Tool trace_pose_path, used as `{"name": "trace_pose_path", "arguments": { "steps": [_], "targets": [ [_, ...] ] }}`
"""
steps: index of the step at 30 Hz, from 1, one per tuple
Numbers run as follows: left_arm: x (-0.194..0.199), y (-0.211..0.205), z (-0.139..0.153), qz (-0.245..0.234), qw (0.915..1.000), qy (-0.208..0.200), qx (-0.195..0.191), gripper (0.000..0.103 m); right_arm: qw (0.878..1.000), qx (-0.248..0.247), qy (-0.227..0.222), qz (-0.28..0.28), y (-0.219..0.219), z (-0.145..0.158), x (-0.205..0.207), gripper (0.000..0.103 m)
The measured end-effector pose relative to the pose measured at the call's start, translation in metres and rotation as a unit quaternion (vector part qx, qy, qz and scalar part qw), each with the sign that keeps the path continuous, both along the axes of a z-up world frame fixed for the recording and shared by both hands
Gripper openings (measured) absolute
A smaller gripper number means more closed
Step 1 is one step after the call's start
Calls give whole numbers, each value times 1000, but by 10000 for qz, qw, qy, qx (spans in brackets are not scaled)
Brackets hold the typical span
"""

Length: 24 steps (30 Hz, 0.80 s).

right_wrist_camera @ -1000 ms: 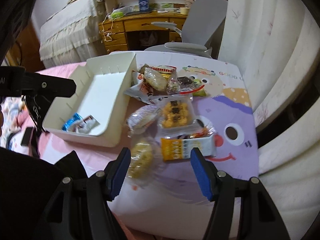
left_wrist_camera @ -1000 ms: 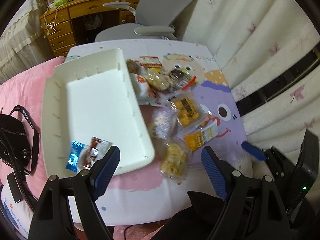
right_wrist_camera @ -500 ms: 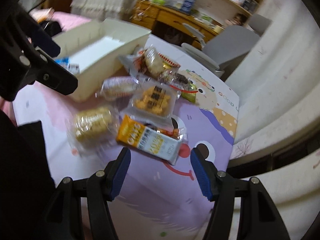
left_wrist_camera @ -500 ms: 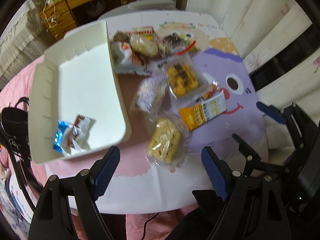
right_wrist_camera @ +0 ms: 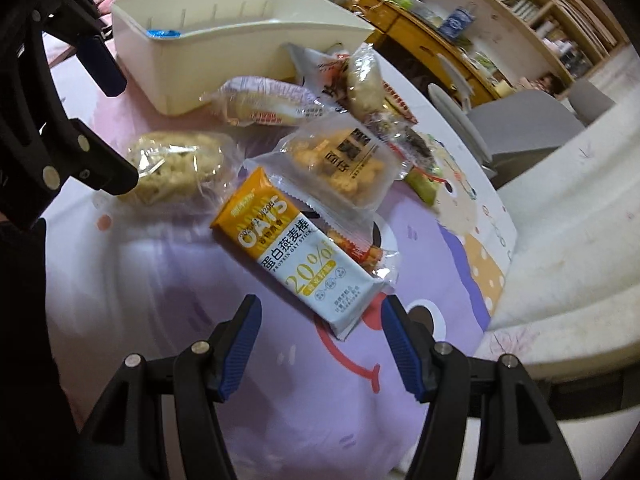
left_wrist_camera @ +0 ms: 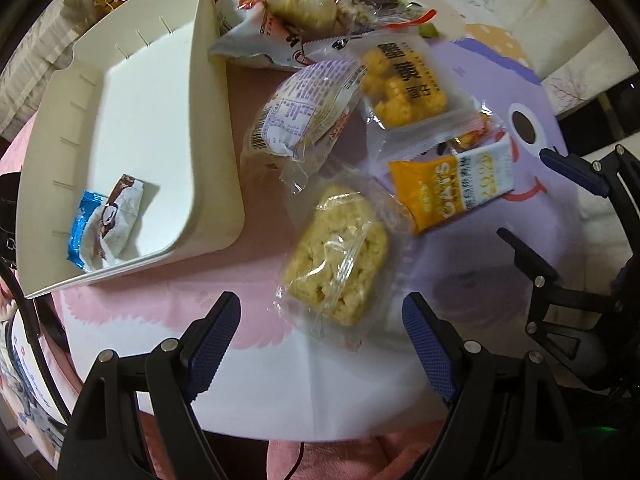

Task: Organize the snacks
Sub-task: 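Move both tools back over the remaining snacks on the cloth, then grasp the clear puffed-snack bag with left tool while right tool grasps yellow OATS bar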

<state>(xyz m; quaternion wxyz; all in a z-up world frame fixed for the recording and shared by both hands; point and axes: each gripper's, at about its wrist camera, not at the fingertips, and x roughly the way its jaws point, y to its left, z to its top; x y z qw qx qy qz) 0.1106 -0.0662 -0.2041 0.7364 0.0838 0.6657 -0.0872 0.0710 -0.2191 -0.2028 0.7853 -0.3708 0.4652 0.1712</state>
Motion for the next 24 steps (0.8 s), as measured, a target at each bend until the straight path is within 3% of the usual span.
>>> {"name": "trace_pose_path", "arguments": {
  "steps": [15, 24],
  "targets": [
    [28, -6, -33, 148, 9997, 174, -46, 79, 9966, 139, 177, 789, 0, -24, 28, 63],
    [42, -16, -49, 170, 9991, 338, -173, 57, 9931, 338, 504, 1000, 1, -29, 38, 61]
  ]
}}
